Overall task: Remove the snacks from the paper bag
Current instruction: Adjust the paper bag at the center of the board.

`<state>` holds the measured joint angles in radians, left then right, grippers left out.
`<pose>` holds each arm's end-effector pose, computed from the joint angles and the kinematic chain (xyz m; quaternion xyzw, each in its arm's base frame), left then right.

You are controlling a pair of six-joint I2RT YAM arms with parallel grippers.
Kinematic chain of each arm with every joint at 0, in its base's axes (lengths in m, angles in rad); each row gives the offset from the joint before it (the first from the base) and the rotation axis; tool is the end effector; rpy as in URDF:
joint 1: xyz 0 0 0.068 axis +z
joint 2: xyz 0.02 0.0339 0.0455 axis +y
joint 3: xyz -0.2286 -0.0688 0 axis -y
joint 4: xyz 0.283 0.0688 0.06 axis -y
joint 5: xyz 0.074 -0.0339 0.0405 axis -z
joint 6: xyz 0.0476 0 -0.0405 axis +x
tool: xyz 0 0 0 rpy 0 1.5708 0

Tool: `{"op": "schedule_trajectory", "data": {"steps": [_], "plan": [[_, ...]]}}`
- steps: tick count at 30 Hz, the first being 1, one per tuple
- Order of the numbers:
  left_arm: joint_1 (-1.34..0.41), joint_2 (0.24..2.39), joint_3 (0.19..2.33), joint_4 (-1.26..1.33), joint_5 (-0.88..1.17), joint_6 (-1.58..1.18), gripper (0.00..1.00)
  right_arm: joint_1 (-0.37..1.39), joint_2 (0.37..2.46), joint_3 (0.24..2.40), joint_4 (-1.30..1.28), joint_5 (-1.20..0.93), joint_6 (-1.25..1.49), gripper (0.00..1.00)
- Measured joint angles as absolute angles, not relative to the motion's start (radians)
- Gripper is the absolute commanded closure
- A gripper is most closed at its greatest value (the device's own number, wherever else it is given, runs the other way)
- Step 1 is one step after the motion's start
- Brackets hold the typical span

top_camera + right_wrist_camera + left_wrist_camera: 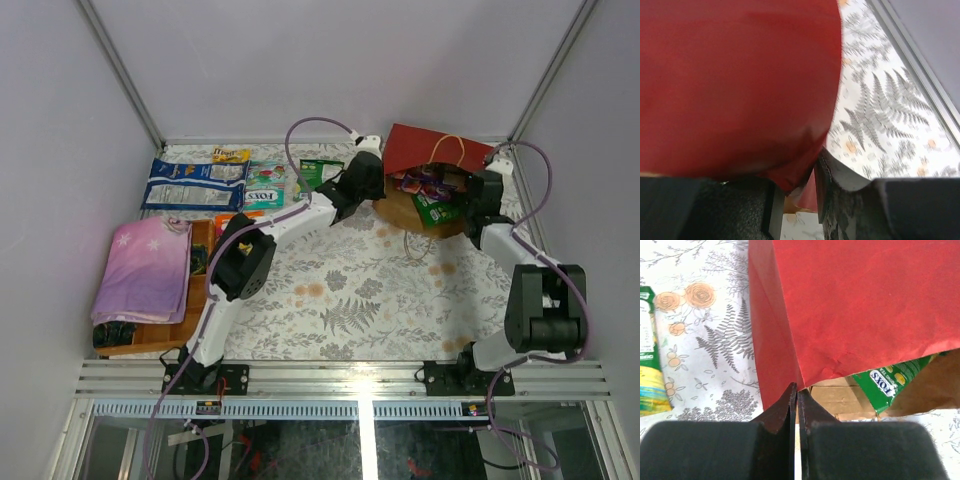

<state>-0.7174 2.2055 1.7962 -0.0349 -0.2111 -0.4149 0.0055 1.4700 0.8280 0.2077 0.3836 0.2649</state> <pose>0.4194 -0.3527 0.1882 0.0711 0.8397 -0.2096 0.4959 0.3668 -0.0158 0.1698 0.2087 0.8072 -0.0880 0.5451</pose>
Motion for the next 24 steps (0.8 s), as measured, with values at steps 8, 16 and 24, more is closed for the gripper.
{"op": "schedule_trajectory", "data": {"steps": [8,16,24], "plan": [[-0.728,2.212,1.814,-0.03,-0.147,-0.415,0.38,-0.101,1.586,0.971,0.191,0.204,0.195,0.47],[-0.733,1.951,1.483,0.065,-0.094,-0.349,0.0,-0.239,1.421,0.879,0.177,0.039,0.402,0.01],[-0.638,1.612,1.288,0.183,-0.053,-0.267,0.0,-0.215,1.07,0.531,0.228,-0.046,0.801,0.03]]}}
